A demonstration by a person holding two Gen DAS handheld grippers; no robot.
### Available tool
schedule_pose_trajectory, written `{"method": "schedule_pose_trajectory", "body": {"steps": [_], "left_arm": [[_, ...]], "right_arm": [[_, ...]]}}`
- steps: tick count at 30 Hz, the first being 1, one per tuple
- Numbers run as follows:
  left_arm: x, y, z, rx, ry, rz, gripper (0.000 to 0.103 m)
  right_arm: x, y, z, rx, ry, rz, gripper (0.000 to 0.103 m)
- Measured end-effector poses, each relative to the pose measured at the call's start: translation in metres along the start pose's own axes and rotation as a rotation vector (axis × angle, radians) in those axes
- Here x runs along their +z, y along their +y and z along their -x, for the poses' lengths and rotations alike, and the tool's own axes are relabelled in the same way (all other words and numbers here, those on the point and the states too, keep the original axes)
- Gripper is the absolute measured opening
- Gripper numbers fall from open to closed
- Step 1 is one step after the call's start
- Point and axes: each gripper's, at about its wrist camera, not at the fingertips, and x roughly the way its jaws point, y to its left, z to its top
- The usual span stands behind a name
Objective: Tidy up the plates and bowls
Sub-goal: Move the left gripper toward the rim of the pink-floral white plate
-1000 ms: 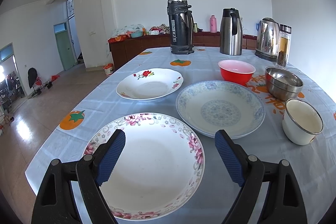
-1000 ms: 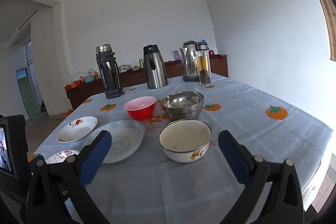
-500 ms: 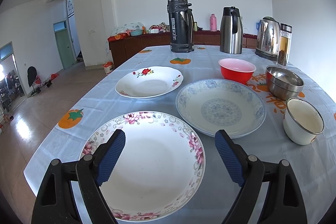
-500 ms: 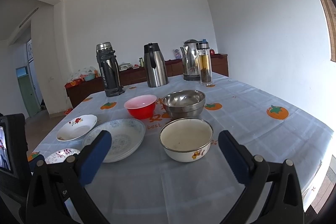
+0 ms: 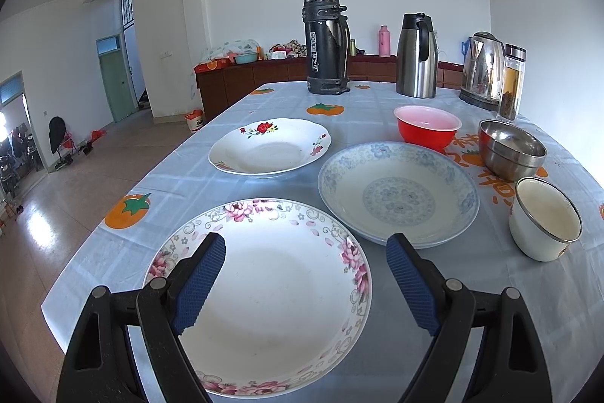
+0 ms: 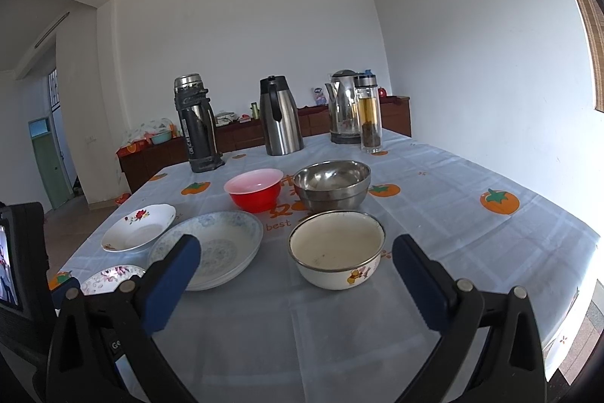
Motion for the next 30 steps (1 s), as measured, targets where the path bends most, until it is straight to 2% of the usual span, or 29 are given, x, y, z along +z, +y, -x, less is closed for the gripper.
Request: {"method": "schedule_pose_trajectory", "body": {"steps": [19,30], "left_arm": [[-0.003,0.002,-0.001,-0.004,0.006,0.008,0.089],[-0.004,0.013,-0.002,0.011,-0.009,0.001,0.089]], "right_arm": [[-0.005,0.008,-0.004,0.011,0.017,0.016,0.103],[-0.013,0.017,-0.013,0.096,0.074,0.024,0.103]]}}
